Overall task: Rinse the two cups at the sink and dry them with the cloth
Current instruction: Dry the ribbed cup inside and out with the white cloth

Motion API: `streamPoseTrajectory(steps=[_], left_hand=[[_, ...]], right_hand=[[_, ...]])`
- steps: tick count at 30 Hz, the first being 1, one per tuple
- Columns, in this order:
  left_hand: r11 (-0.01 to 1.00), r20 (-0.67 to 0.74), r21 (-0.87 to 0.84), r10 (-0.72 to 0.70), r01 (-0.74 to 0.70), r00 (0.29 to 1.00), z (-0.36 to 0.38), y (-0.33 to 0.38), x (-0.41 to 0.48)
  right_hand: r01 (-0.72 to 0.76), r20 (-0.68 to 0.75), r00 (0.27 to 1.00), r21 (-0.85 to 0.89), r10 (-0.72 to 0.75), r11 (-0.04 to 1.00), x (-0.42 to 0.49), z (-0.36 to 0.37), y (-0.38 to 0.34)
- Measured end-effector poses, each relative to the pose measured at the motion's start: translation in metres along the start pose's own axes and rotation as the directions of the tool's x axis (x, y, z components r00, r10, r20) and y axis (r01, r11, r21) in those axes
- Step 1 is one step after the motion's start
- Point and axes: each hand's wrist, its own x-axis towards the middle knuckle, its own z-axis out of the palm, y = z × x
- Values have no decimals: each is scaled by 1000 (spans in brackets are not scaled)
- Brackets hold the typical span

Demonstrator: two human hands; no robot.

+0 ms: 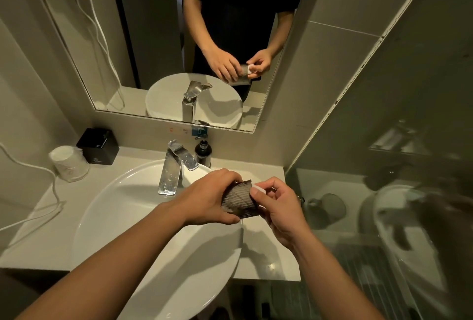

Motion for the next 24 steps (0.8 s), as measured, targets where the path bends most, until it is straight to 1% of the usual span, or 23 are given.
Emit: streamPoseTrajectory(steps=[4,9,12,14,16,18,20,22,24], left_hand=[[970,72,-211,-106,119,992,-3,-3,-4],[922,141,-349,-127,169,982,-10,-6,-3],[871,174,-443,-148,211,974,-10,-10,-3],[891,121,-413,-151,188,981,-5,-13,-3],[936,41,-329,-116,123,992,1,-10,-4],[981,-1,-190,-30,29,1000,6,-4,-4],[998,-20,-48,27,-28,999,9,1,-3],[1000,-30,-17,25,-26,999,8,2,-1],[999,-3,-40,-1,1,1000,4,2,1]], right_hand=[[12,110,994,-7,-11,1000,-6,-7,-1],[20,223,975,-25,-14,999,-8,-14,-4],[4,226,974,-11,-2,1000,-8,-17,-6],[0,180,984,12,-3,1000,-8,-16,-5],[2,105,994,38,-6,999,-6,-12,-3],[-1,37,999,64,-1,998,-5,-7,-1],[-16,-8,1000,80,17,997,-4,-3,2],[-28,-30,999,75,31,997,-5,-1,5],[-28,-19,999,77,30,997,-5,-1,6]])
